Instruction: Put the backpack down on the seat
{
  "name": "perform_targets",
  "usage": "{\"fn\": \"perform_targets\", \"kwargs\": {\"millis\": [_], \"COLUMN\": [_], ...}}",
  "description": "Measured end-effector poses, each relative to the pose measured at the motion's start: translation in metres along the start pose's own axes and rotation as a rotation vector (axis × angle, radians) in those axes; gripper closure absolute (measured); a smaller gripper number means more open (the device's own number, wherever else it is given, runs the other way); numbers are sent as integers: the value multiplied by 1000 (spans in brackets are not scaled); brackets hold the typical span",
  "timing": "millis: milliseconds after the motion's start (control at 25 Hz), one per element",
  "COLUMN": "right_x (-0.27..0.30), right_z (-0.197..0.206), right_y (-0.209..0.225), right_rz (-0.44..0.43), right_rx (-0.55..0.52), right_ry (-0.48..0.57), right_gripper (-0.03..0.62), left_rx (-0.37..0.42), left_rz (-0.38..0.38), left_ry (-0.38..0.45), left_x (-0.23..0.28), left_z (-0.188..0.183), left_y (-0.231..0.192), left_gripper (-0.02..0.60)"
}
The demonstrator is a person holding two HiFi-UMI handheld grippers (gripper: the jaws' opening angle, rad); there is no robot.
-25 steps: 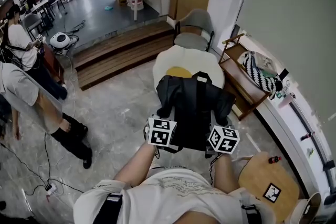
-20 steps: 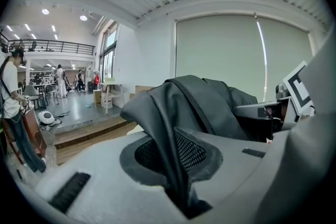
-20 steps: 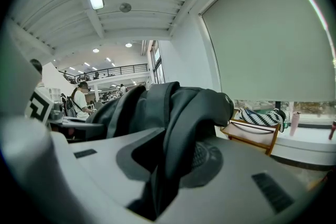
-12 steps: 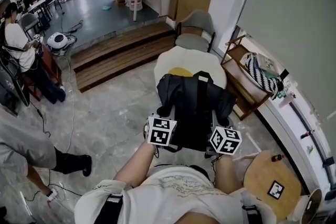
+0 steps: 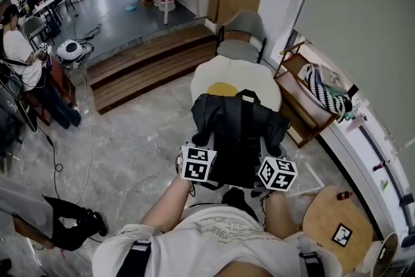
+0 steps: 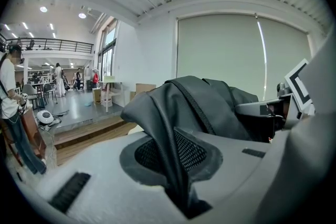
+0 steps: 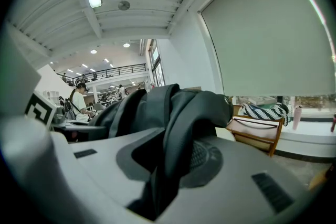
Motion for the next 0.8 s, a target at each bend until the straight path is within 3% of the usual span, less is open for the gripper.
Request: {"fn": "perform_targets", "kwargs": {"millis": [480,800], "right_x": [77,138], "right_z": [-20,-46], "right_y": [28,75], "right_rz": [-57,-25], "right_rx": [-3,16], "right_ry": [-34,-35], "right_gripper": [510,510], "left_rx": [-13,-8], "left_rz": [-53,-14], "left_ry": [-39,-57], "left_x": [64,145], "left_z": [-20,-46], "left_y": [-20,-24], "left_gripper": [525,525]}}
Point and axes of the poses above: the fingertips, and each gripper's own axes: x forward along the fingers, y to its right, z out of its underside, the point moved 8 cm from there along -x, backward along the fingers, and after that the axes turned 7 degrees about z, right-handed, at the moved point
